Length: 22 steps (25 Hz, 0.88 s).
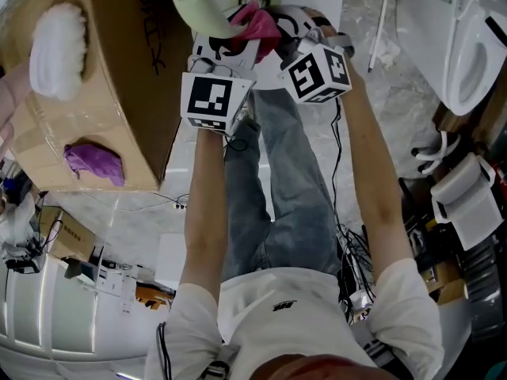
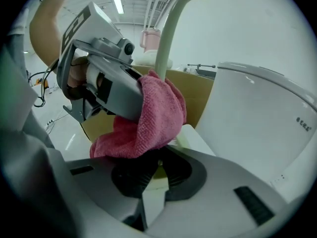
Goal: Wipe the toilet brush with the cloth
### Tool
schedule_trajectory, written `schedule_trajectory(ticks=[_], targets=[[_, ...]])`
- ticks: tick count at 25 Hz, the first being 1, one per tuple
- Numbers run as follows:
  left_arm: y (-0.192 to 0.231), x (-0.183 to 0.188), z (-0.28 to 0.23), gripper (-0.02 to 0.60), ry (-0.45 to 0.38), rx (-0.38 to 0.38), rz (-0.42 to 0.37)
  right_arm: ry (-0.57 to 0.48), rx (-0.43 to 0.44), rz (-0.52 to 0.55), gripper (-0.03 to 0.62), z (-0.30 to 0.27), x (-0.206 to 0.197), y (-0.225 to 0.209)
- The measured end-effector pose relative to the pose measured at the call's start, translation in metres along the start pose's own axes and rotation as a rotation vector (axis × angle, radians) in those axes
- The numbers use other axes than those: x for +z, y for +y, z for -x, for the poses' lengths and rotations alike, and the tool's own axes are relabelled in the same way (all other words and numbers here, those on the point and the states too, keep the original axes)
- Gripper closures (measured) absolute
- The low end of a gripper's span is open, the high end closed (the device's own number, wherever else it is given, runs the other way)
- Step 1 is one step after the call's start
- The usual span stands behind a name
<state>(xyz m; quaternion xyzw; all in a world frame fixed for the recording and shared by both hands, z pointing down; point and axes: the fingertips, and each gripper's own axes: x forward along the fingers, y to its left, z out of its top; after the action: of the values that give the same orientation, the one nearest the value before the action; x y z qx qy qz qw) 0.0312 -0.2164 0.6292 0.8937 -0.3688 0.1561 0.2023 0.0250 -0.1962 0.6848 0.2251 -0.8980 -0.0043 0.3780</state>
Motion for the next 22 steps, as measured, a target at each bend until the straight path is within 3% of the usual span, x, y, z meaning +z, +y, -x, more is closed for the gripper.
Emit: schedule_trajectory(ticks=[22], targets=[[-0.009,0.101,0.055,0.474,-0.163,0.025,0.023,0.015,0.000,0.009,0.568,0.000,0.001,0.001]])
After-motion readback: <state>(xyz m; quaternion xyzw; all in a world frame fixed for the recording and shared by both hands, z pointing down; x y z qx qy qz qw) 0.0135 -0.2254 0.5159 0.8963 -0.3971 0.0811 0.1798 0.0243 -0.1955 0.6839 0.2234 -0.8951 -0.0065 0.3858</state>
